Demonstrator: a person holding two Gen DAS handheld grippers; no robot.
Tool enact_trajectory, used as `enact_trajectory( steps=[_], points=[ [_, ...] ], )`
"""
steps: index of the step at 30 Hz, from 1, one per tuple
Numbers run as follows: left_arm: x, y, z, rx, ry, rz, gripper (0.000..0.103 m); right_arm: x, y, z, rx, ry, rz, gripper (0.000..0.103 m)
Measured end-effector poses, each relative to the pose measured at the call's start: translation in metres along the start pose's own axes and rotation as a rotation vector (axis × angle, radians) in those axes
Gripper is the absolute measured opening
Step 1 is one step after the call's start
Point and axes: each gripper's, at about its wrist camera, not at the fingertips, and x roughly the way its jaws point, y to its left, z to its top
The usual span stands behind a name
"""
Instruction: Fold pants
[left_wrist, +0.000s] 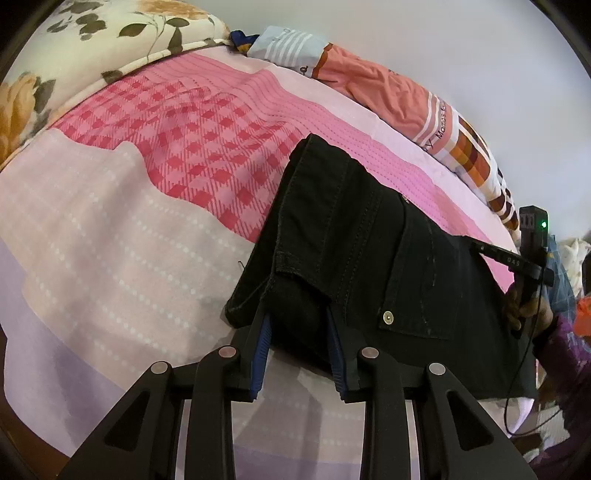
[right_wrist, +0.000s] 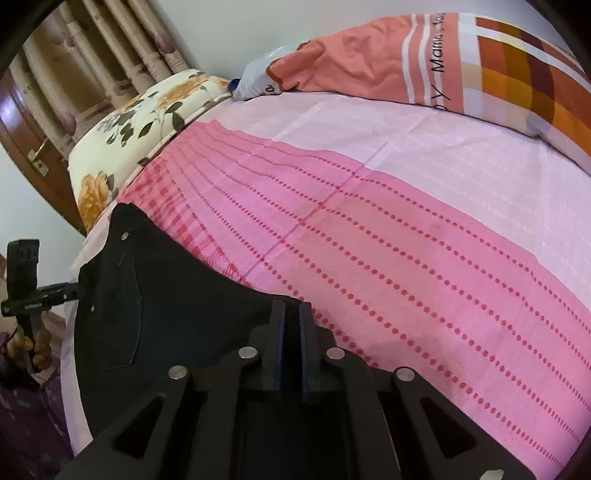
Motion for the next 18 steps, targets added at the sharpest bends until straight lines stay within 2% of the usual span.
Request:
enact_trajectory(
  steps=[6,10,11,12,13,14,15,16,18],
  points=[
    [0.0,0.005,0.0,0.005,-0.012,-0.024,0.032,0.001,-0.011,0.0,0.071,-0.001,0.048,0.008],
    [-0.003,0.008,-0.003,0.003,-0.023,-0.043,0.032,-0.002,-0.021,0.002,0.133,-0.014,0.08,0.028],
    [-0.004,0.007,-0.003,0.007,-0.023,-0.038,0.033,-0.005,-0.025,0.003,0.158,-0.021,0.072,0.039],
    [-0.007,0.005,-0.002,0.017,-0.027,-0.016,0.039,-0.009,-0.028,0.005,0.186,-0.031,0.056,0.05],
    [-0.01,0.003,-0.002,0.032,-0.037,0.014,0.044,-0.016,-0.031,0.006,0.221,-0.049,0.032,0.051],
    [-0.014,-0.001,-0.002,0.052,-0.054,0.062,0.06,-0.03,-0.035,0.005,0.261,-0.091,0.002,0.051],
    [-0.021,-0.004,-0.001,0.081,-0.09,0.132,0.072,-0.044,-0.039,0.004,0.295,-0.138,-0.018,0.051],
    [-0.026,-0.006,0.0,0.097,-0.116,0.164,0.075,-0.056,-0.042,0.003,0.326,-0.174,-0.026,0.051],
    [-0.041,-0.01,0.004,0.133,-0.175,0.204,0.075,-0.099,-0.055,-0.017,0.446,-0.293,0.018,0.051]
  ],
)
